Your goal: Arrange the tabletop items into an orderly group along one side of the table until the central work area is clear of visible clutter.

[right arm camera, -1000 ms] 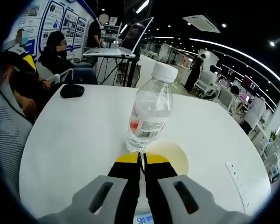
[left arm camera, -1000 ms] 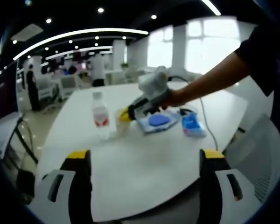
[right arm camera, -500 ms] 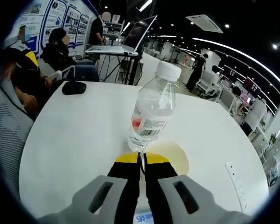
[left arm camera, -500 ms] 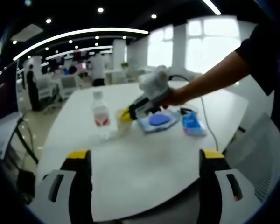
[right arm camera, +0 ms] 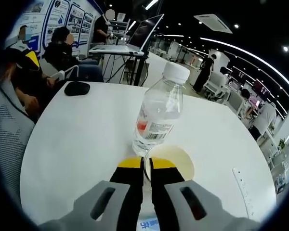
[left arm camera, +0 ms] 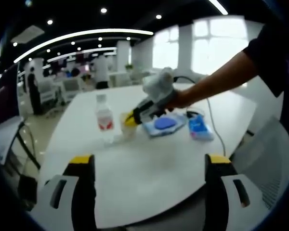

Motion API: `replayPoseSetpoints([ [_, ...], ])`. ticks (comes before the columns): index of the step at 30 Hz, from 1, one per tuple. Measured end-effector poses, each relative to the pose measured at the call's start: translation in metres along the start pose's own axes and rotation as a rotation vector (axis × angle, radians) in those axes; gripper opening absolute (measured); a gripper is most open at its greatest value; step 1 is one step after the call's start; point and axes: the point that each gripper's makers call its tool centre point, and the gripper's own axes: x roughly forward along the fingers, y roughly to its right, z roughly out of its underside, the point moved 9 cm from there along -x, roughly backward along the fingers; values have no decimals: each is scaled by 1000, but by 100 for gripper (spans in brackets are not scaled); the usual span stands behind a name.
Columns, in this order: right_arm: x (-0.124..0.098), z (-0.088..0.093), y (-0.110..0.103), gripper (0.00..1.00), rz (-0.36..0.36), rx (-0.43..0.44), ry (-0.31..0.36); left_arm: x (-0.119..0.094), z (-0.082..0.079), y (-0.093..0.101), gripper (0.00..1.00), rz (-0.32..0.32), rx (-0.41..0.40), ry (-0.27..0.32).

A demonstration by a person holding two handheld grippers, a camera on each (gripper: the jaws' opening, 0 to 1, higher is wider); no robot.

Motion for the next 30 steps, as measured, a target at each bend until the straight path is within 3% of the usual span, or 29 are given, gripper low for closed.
replayPoseSetpoints([
  [8,-9,-4,2,8,16,-2,19,0,0,0,91,5,3,0],
  [15,-25,-5,4,21,63,18,57,0,-1,1,92,2,8,13],
  [21,-53,0,15,34,137,114,104,0,-1,1,93,6,8,13],
  [30,-91,26,32,47,238,246,101,0,-2,2,95,10,6,17],
])
